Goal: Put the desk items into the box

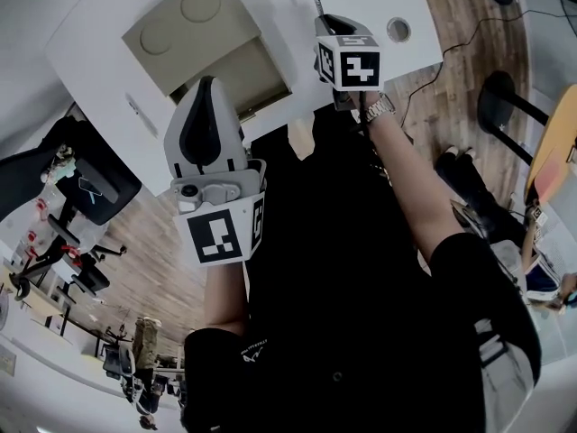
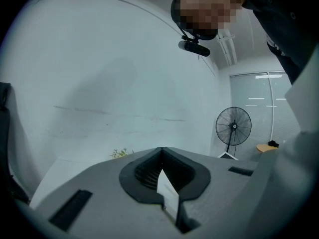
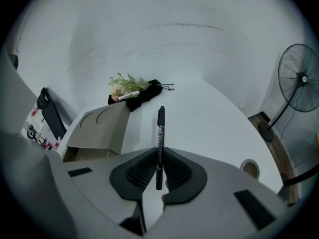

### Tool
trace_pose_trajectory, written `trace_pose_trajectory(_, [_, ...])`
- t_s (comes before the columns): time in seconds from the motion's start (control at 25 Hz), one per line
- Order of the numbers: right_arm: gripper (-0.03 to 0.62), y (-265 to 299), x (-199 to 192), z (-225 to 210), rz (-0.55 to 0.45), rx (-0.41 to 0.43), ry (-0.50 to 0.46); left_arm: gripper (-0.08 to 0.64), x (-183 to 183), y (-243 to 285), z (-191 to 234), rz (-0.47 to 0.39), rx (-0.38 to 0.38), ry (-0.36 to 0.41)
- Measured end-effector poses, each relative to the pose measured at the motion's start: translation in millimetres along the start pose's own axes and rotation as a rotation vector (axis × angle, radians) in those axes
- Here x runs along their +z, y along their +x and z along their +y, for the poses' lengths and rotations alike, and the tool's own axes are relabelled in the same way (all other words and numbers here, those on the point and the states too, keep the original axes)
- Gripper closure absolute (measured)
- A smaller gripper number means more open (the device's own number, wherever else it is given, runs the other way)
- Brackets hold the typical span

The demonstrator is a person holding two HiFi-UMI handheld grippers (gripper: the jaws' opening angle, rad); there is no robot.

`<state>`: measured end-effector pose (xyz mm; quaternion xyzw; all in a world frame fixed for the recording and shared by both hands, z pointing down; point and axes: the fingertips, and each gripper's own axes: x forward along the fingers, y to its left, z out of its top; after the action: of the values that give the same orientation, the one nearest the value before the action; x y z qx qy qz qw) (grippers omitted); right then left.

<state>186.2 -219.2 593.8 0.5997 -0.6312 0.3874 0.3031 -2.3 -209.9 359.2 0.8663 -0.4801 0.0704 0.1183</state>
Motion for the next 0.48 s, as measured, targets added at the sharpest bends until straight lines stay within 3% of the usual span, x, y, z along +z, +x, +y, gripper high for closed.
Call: trace_pose_trajectory(0.48, [0.554, -76, 30, 12, -0.186, -0.057, -0.023, 0.552, 22, -36, -6, -0.066, -0.073, 0.058])
